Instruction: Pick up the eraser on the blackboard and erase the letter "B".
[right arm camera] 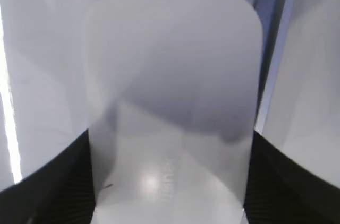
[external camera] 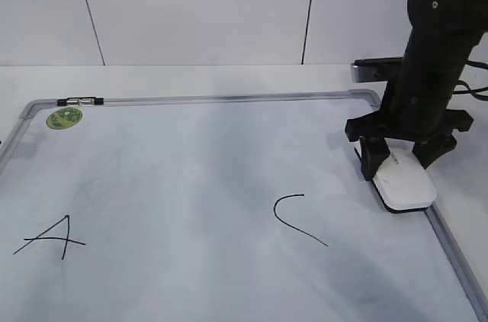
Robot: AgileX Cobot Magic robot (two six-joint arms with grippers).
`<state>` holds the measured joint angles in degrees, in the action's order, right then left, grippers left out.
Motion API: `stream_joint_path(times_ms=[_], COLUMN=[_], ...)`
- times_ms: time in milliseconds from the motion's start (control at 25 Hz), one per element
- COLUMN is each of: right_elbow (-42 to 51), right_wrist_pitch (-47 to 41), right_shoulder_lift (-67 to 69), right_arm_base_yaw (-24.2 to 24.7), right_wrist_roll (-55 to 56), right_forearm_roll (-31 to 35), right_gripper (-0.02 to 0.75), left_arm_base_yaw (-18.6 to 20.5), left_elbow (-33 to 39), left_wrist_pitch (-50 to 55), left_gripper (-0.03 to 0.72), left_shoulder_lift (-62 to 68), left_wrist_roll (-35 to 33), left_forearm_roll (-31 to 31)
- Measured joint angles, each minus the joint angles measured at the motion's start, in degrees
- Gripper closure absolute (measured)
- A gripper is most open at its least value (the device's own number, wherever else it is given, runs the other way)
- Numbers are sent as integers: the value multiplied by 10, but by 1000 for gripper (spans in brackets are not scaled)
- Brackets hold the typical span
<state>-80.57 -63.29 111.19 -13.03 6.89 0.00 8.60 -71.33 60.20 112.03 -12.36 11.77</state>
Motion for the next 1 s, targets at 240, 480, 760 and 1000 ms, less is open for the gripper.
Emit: stream_joint_path(times_ms=[240,480,760,1000], right_elbow=[0,0,0,0], right_wrist_pitch=[2,12,21,21], right_shoulder_lift=[0,0,0,0], right_arm_base_yaw=[0,0,0,0], right_wrist_roll=[-3,-2,16,22], right_forearm_roll=[-3,-8,-10,-11], right_gripper=[216,216,216,216], left_arm_base_yaw=[0,0,0,0], left_elbow=[0,0,0,0], left_wrist_pitch=[0,1,1,1], left_gripper=[671,671,671,671], left_shoulder_lift=[0,0,0,0], left_wrist_roll=[0,0,0,0], left_forearm_roll=[1,1,1,1])
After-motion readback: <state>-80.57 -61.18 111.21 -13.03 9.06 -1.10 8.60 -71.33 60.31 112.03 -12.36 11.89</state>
